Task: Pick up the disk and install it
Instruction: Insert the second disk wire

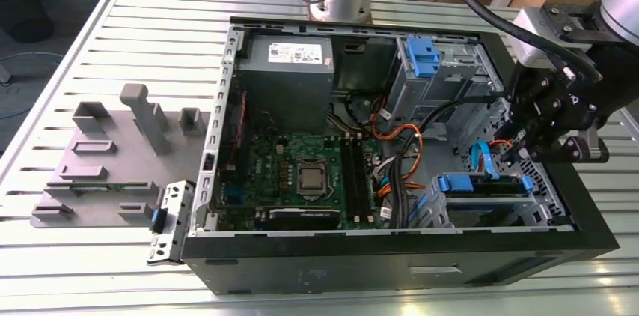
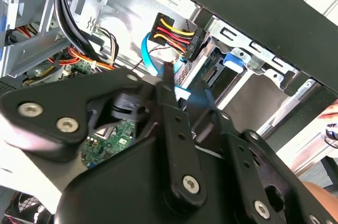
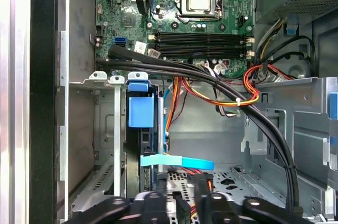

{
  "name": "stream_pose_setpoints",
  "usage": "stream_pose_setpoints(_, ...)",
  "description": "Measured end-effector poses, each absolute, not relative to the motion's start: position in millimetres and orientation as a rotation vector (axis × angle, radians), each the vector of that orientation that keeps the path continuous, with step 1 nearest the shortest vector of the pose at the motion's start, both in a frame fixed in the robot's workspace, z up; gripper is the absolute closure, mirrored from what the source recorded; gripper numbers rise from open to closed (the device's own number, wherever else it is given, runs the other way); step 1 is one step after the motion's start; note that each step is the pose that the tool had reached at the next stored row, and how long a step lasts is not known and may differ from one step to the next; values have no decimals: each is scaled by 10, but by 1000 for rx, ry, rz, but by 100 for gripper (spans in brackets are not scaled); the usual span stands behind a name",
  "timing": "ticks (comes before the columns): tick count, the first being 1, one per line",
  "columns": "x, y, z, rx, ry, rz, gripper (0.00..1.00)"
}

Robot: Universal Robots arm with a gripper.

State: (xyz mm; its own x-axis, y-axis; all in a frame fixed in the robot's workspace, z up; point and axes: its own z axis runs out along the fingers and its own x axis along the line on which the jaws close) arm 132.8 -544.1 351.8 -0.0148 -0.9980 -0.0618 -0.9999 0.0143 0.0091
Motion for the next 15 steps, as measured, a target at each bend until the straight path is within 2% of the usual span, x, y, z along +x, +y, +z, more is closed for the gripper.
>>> stream_pose_setpoints(1,1328,-5441,3518,-2178,2210,77,64)
stream_pose_setpoints(2,1328,-5441,3518,-2178,2210,77,64)
stream_pose_setpoints(3,1329,-5441,3518,-2178,2210,77,58)
stream_pose_setpoints(15,1438,-5433,3503,-2178,2210,77,58)
